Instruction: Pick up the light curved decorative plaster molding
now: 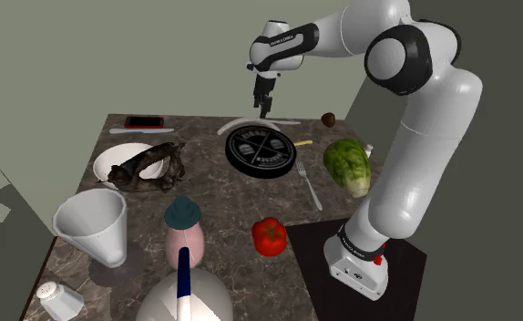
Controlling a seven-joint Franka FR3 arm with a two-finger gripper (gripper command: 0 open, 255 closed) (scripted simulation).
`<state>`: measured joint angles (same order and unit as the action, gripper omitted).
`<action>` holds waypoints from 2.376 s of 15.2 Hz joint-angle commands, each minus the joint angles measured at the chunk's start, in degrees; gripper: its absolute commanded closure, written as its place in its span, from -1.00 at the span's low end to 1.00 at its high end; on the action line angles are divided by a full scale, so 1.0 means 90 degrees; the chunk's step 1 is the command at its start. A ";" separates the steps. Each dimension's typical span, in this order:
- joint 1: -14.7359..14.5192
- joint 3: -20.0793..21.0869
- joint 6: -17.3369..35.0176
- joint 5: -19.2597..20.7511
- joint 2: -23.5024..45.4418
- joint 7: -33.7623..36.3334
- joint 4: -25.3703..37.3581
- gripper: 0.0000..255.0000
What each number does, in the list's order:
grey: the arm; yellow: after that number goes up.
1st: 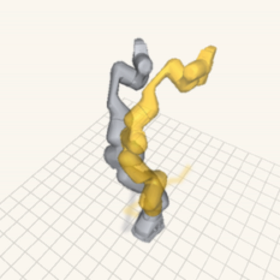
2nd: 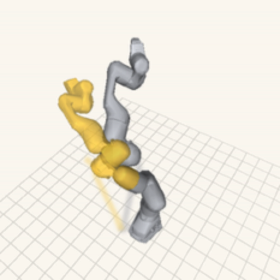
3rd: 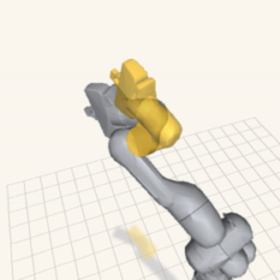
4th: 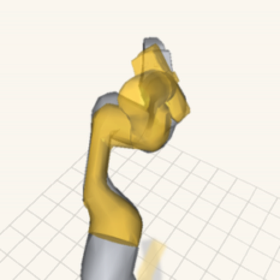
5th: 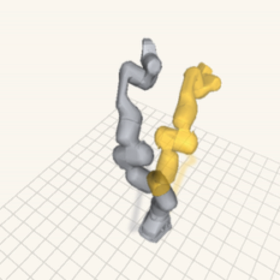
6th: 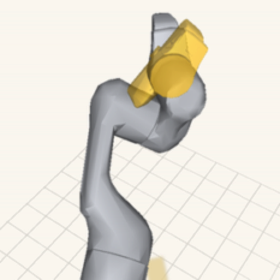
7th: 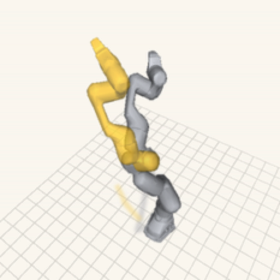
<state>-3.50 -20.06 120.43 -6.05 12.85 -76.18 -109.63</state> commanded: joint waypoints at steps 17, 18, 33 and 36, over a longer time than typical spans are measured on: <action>0.0183 0.0177 0.0490 -0.0323 0.0980 -0.0710 0.0455 1.00; 0.0176 0.0177 0.0489 -0.0319 0.0970 -0.0702 0.0446 1.00; 0.0123 0.0095 -0.0342 -0.0117 0.0521 -0.0568 0.0855 1.00; 0.0116 0.0080 -0.0567 -0.0076 0.0432 -0.0539 0.0997 1.00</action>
<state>-2.41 -19.32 116.10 -6.85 16.96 -81.17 -101.21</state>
